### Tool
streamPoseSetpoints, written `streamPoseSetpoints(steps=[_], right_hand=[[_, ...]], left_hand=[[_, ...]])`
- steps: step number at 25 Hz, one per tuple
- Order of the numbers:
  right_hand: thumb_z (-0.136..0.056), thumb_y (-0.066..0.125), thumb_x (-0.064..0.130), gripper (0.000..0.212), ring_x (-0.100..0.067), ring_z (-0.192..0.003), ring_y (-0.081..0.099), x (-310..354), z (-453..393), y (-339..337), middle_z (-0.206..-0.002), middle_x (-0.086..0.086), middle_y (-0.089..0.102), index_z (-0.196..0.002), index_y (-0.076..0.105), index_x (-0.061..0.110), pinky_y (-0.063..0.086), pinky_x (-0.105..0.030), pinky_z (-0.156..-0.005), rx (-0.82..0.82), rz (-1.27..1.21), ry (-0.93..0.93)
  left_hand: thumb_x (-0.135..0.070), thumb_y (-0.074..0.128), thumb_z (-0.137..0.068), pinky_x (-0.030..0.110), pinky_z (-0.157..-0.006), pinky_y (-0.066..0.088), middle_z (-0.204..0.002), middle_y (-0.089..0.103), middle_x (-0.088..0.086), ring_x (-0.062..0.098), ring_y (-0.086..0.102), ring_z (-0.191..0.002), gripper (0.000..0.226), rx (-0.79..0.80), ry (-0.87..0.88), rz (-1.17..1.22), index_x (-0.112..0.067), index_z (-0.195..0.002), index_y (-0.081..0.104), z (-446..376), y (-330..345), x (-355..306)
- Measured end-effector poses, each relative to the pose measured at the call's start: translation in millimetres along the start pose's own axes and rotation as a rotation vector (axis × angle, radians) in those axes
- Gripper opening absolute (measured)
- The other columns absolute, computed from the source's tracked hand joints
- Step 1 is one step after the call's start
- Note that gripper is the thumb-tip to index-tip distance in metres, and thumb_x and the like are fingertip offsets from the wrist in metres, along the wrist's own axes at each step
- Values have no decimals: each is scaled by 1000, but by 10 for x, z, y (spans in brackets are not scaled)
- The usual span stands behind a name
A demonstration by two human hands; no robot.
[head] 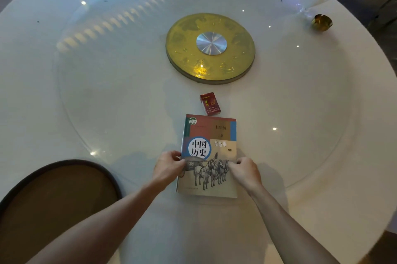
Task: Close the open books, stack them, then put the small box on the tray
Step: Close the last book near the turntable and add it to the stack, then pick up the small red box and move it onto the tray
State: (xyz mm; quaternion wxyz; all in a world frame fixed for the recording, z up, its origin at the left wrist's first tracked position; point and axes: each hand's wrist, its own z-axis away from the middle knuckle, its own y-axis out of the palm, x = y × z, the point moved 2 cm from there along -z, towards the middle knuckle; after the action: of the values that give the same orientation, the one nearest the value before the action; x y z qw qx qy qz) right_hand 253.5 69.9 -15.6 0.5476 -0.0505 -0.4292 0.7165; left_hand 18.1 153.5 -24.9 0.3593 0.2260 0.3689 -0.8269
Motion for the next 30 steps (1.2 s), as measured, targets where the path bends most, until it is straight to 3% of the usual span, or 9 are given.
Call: streamPoseSetpoints(steps=[2,5,11,13,15,17,20,24,30], right_hand=[[-90,58,40,28,-23,-68,57,194,-112,-139,-79,-3,62,-77,58,16,42,-32,-60,-86,36,-32],[-98,53,27,26,-28,-99,69,666,-424,-367,-109,-9,72,-109,71,11,56,-39,-80,-153,-100,-188],[-105,47,17,41,-25,-133,60,1456,-1016,-543,-142,-10,68,-140,66,7,47,-35,-107,24,-249,-298],[-105,45,17,39,-28,-129,61,1547,-1162,-486,-136,-11,69,-135,67,6,48,-38,-103,78,-156,-287],[-103,44,17,33,-32,-113,64,1560,-1256,-408,-117,-14,71,-114,72,5,52,-42,-91,103,-68,-265],[-100,45,16,32,-32,-107,66,1560,-1304,-327,-111,-15,73,-112,73,4,55,-45,-91,133,-23,-243],[-98,48,17,33,-29,-102,67,1580,-1287,-250,-108,-10,74,-115,74,9,55,-41,-83,155,-21,-263],[-101,55,24,26,-28,-100,71,1711,-1159,-232,-110,-10,75,-117,71,11,60,-46,-88,47,-169,-293],[-94,69,22,15,-29,-95,76,2135,-663,53,-103,-10,78,-104,72,11,60,-53,-91,34,-173,-399]], left_hand=[[-34,66,-85,15,-49,40,-98,67,-6,-5,57,-68,42,-61,13,-17,-20,-124,62,-158,-79,-160],[-35,63,-90,11,-53,40,-109,69,-3,-3,59,-75,41,-105,83,45,-16,-126,63,-505,-169,-645],[-26,59,-93,35,-100,47,-138,61,7,22,57,-123,47,-47,113,96,-10,-138,57,-1159,-114,-1402],[-27,58,-95,33,-92,46,-129,63,7,21,56,-116,39,7,80,71,-10,-130,63,-1284,-46,-1488],[-27,58,-95,33,-81,45,-104,65,5,19,57,-100,14,61,51,33,-18,-96,68,-1361,35,-1498],[-24,57,-94,33,-75,48,-88,65,3,19,60,-89,14,83,65,12,-20,-82,63,-1405,84,-1467],[-21,55,-94,25,-56,44,-84,69,-1,12,61,-72,16,61,121,-8,-22,-93,71,-1402,94,-1450],[-22,59,-95,20,-65,45,-111,73,-2,11,64,-89,31,-46,190,65,-20,-125,68,-1318,-62,-1475],[-22,71,-87,20,-65,49,-93,75,-2,10,69,-81,25,-260,166,272,-17,-112,74,-987,-682,-1107]])
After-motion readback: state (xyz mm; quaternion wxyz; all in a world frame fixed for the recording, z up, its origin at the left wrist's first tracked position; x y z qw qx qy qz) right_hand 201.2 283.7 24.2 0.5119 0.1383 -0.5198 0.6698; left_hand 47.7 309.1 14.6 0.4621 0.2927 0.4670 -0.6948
